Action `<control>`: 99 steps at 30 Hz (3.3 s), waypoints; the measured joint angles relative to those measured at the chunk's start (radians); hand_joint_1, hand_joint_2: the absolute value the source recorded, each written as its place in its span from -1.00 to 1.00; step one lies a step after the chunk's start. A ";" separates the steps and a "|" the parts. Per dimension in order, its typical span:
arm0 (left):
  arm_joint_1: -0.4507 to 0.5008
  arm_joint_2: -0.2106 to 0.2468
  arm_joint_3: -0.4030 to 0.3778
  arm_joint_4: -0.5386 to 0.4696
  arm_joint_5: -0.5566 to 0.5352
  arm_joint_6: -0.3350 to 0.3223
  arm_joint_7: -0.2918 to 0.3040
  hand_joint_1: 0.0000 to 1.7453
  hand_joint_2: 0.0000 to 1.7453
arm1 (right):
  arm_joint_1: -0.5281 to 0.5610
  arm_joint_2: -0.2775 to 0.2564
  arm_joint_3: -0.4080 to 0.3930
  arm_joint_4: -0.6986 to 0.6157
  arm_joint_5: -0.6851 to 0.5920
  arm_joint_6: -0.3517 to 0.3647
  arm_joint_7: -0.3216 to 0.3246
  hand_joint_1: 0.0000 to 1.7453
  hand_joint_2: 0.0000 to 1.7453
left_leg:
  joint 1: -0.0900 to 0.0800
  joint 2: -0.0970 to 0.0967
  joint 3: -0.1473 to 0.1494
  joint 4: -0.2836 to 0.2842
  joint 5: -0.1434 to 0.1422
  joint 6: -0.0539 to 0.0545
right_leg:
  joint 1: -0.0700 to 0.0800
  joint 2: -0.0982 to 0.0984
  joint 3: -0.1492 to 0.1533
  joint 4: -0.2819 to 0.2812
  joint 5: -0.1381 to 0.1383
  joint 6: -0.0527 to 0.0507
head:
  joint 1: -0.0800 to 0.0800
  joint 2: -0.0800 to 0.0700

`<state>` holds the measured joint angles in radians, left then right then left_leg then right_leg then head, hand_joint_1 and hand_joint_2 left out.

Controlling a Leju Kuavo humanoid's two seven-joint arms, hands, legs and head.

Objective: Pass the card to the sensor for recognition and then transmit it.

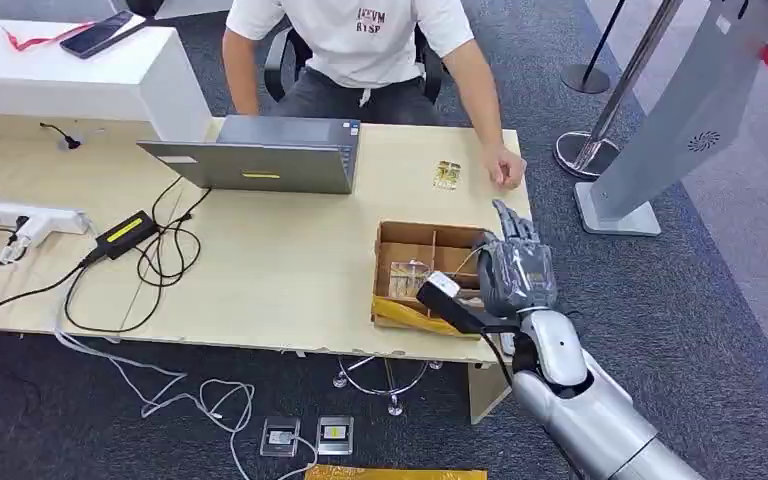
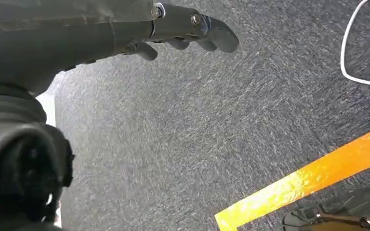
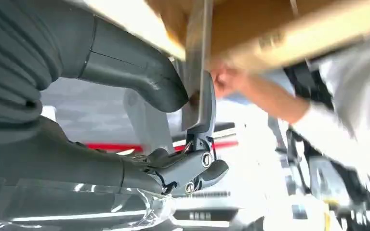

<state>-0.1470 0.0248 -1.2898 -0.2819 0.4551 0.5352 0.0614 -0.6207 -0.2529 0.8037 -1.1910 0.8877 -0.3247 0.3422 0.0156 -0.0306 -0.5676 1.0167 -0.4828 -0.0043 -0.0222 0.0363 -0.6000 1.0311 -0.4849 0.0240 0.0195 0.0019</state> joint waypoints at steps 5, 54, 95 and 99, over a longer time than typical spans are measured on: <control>0.000 0.000 0.000 0.000 -0.013 -0.001 0.001 -1.00 -1.00 | -0.081 -0.006 -0.024 -0.050 0.030 0.009 0.013 1.00 1.00 | 0.000 0.000 0.000 0.000 0.000 0.000 | 0.000 0.000 0.000 0.000 0.000 0.000 | 0.000 0.000; -0.017 0.013 0.005 0.000 -0.116 -0.017 0.032 -1.00 -1.00 | -0.517 0.144 0.192 0.519 0.053 -0.197 0.029 -1.00 1.00 | 0.000 -0.001 -0.001 0.001 0.000 0.000 | 0.000 0.000 -0.002 0.000 0.000 0.000 | 0.000 0.000; 0.054 -0.023 0.132 0.001 0.057 0.077 -0.006 -1.00 -1.00 | 0.485 -0.095 -1.396 0.132 0.455 -0.314 -0.227 -1.00 1.00 | 0.000 -0.005 0.004 0.000 -0.010 0.001 | 0.001 -0.004 0.005 -0.004 -0.008 0.002 | -0.001 0.000; 0.053 -0.025 0.135 0.001 0.045 0.062 0.001 -1.00 -1.00 | 0.491 -0.055 -1.502 0.339 0.440 -0.311 -0.150 -1.00 1.00 | 0.001 -0.001 0.006 0.000 -0.011 0.001 | 0.002 0.000 0.005 -0.004 -0.009 0.001 | -0.001 0.000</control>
<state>-0.0939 -0.0004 -1.1551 -0.2808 0.5001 0.5970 0.0622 -0.1296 -0.3082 -0.6986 -0.8519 1.3275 -0.6355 0.1920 0.0167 -0.0312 -0.5620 1.0169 -0.4938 -0.0031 -0.0206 0.0361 -0.5947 1.0274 -0.4943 0.0247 0.0187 0.0019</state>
